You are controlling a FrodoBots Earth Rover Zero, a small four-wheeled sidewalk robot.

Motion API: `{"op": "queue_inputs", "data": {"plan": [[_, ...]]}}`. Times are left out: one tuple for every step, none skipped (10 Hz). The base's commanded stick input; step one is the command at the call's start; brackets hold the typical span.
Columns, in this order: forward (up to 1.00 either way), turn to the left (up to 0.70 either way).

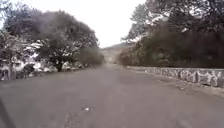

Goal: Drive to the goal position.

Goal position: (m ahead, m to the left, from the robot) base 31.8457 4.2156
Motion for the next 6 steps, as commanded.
{"op": "queue_inputs", "data": {"plan": [[1.00, 0.03], [1.00, 0.01], [1.00, 0.01], [1.00, 0.00], [1.00, 0.01], [1.00, 0.02]]}}
